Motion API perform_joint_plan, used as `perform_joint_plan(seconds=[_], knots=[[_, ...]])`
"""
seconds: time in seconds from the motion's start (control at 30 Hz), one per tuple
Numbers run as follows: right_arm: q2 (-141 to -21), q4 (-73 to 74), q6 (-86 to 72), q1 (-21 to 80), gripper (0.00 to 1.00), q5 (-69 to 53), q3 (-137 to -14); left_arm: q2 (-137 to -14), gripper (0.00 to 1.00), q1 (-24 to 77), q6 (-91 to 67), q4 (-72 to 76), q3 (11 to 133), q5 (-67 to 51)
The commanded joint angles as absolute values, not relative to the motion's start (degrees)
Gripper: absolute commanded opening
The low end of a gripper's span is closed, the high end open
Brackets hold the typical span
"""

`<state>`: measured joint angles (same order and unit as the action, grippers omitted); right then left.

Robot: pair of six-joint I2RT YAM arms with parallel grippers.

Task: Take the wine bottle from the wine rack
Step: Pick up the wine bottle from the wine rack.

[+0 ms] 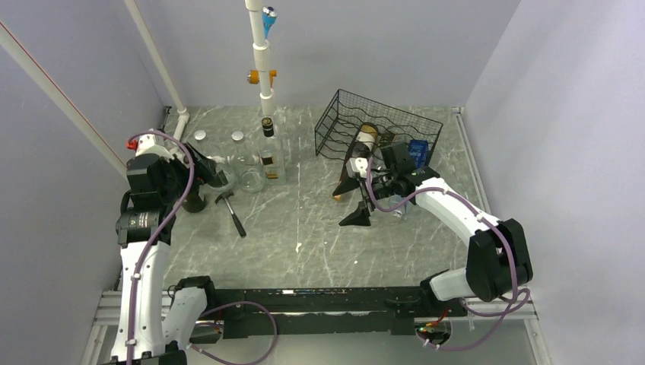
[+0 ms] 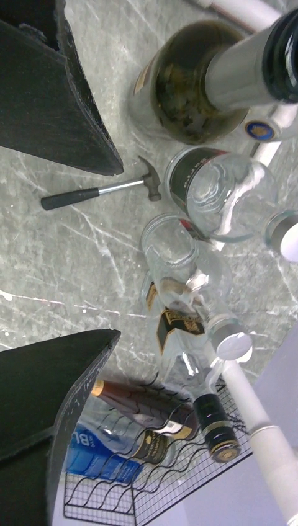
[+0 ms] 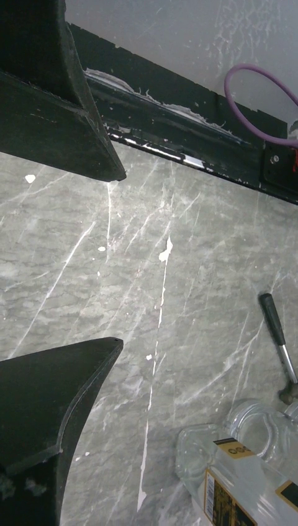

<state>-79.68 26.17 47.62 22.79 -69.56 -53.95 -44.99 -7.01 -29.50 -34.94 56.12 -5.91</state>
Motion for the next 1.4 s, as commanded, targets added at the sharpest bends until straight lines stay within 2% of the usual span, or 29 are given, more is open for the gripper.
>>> perform_joint_plan(seconds=[0.0, 0.47, 0.97, 1.37], knots=[[-77.4, 25.9, 49.2, 21.7, 1.0, -72.5, -54.9, -43.1, 1.0, -5.6, -32.1, -32.1, 54.8, -9.9], [-75.9, 26.0, 49.0, 18.1, 1.0, -73.4, -54.4, -42.9, 1.0, -0.4, -31.4, -30.1, 55.0, -14.0], [-72.8, 24.3, 47.4, 12.4, 1.0, -74.8, -52.7, -46.7, 1.0, 14.2, -30.4, -25.1, 54.3, -13.8], [-68.7, 23.3, 46.0, 3.9, 1.0, -76.3, -50.2, -47.2, 1.0, 23.4, -28.8, -16.7, 50.3, -10.7]])
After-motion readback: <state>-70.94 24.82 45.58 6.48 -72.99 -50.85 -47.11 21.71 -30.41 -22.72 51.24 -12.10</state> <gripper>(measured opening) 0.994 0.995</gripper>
